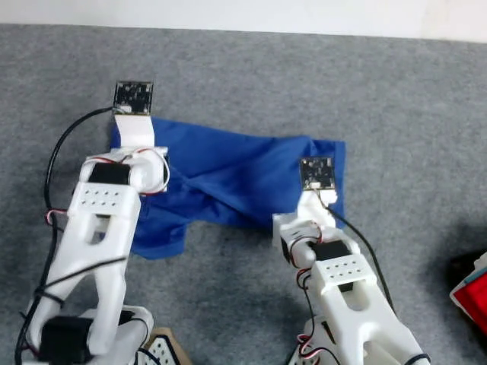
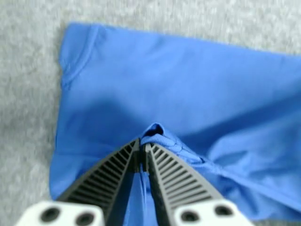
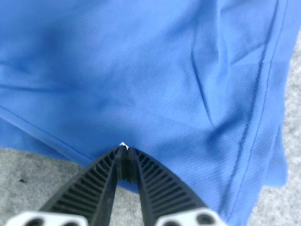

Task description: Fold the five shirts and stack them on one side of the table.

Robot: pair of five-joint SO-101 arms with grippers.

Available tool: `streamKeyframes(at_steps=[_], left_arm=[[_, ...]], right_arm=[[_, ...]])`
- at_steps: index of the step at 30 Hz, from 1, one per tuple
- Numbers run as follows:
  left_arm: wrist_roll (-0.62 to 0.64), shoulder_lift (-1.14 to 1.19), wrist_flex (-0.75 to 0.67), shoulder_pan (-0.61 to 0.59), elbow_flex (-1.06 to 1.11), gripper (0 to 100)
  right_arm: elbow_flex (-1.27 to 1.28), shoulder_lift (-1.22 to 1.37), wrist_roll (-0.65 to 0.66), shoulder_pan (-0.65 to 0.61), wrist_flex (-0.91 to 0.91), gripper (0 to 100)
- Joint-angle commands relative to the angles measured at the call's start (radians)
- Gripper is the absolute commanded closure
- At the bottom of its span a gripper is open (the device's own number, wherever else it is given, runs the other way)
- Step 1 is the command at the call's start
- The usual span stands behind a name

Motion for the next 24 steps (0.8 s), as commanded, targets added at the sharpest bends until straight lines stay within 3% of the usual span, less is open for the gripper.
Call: streamKeyframes(at_steps=[1,7,13,24], left_arm=[[-0.003,0.13,-0.051,0.038,-0.065,97],[-0.008,0.315,0.011,0.058,-0.113,97],[-0.137,0.337,0.061,0.053,-0.165,97],[-0.133,0.326,0.063,0.015,-0.265,93]], right_arm=[[-0.007,-0.015,0.014,0.013,-0.019,99.1],[-0.007,-0.013,0.014,0.013,-0.021,99.1],[-0.007,-0.013,0.014,0.01,-0.021,99.1],[-0.007,-0.013,0.014,0.012,-0.022,99.1]])
